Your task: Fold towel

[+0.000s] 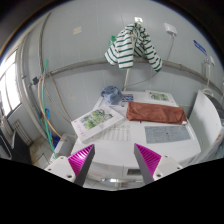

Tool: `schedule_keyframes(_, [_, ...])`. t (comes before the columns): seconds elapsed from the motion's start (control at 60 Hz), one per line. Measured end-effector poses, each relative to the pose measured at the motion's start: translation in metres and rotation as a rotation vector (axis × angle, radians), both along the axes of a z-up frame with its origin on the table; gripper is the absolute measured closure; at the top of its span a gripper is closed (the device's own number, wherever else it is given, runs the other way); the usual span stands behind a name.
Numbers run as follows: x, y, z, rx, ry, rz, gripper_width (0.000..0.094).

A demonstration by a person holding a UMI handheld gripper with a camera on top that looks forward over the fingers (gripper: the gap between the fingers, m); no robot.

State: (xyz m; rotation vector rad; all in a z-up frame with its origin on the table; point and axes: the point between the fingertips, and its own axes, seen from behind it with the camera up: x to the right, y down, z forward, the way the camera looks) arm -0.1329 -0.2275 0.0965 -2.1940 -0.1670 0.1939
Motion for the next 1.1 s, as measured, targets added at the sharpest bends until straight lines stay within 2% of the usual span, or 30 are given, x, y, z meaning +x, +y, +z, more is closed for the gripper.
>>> schedule_keyframes(0.067, [0.002,0.036,-0.008,0.018,-0.029,0.013,0.0112])
schedule_keyframes(0.183, [0.027,0.116,-0.030,0.035,-0.107,-0.023,0.0110])
schedule_keyframes(0.283, [0.039,0.188,-0.046,0.051,-0.140,-0.017,0.0113])
schedule_keyframes(0.383, [0.036,0.250,-0.062,0.036,-0.127,0.011,0.0150])
schedule_keyframes(0.5, [0.035,0.299,-0.085,0.013,-0.151,0.047,0.0243])
schedule_keyframes(0.517, [0.035,0.303,-0.090,0.005,-0.159,0.056,0.0226])
schedule_keyframes(0.533, [0.035,0.305,-0.095,-0.005,-0.167,0.067,0.0298])
schedule_keyframes(0.583, [0.029,0.304,-0.115,-0.039,-0.194,0.118,0.0595])
schedule_keyframes(0.6, [0.027,0.312,-0.108,0.002,-0.189,0.125,0.0694])
schedule_keyframes(0.633, [0.040,0.315,-0.109,0.017,-0.247,0.112,0.0891])
schedule_keyframes(0.75, [0.039,0.312,-0.108,0.082,-0.330,0.150,0.0911])
schedule_keyframes(0.85, [0.035,0.311,-0.105,0.031,-0.219,0.145,0.0926])
schedule_keyframes(0.9, [0.039,0.313,-0.088,0.036,-0.148,0.146,0.0926])
schedule_keyframes(0.983, [0.075,0.320,-0.043,0.111,-0.115,0.102,0.0928])
schedule_keyframes(1.1, [0.164,0.324,-0.004,0.150,-0.104,-0.029,0.0925])
